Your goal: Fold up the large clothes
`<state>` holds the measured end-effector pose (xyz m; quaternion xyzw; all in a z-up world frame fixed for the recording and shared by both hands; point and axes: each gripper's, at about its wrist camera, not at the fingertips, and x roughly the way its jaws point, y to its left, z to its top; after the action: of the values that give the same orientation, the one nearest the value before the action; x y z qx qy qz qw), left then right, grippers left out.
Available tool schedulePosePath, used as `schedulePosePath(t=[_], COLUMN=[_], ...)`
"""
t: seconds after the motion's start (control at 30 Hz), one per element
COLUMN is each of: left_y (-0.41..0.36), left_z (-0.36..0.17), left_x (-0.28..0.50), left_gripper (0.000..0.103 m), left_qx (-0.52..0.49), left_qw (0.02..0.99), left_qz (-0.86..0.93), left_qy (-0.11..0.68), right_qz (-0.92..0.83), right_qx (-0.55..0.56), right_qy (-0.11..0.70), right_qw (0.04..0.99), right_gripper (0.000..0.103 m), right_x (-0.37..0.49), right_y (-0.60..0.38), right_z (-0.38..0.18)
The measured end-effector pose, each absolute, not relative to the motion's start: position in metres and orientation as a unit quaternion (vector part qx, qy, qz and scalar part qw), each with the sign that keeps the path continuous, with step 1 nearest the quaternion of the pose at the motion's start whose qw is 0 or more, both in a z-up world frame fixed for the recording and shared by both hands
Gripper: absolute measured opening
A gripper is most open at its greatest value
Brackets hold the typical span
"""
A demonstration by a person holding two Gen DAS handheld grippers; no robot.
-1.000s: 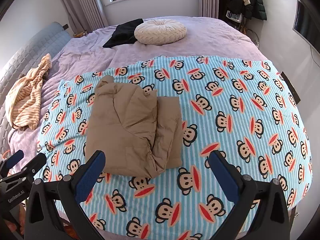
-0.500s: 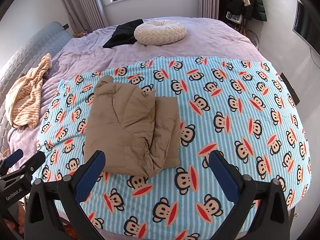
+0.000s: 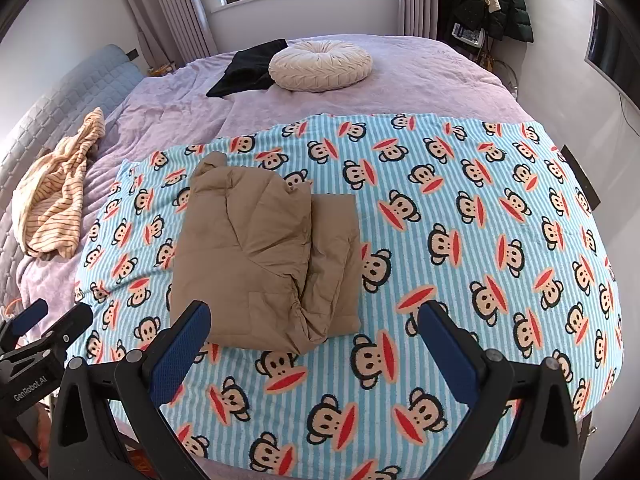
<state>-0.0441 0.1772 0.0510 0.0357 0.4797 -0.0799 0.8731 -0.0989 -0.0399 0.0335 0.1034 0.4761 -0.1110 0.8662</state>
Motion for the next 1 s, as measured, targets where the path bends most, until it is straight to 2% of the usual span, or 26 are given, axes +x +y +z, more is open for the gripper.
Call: schedulePosePath(t=[1.0], left_y=[0.187], left_z=[0.055], left_x=[-0.043], left_gripper=[0.103], left_qx=[0.039], left_qw=[0.877], left_qz=[-0.073], left_qy=[0.473], right_qz=[-0.111], right_qx=[0.104], right_qy=[0.476], right_qw=[0.866], right_gripper=[0.103], right_x=[-0.1], right_y=[-0.034], right_z=[0.034])
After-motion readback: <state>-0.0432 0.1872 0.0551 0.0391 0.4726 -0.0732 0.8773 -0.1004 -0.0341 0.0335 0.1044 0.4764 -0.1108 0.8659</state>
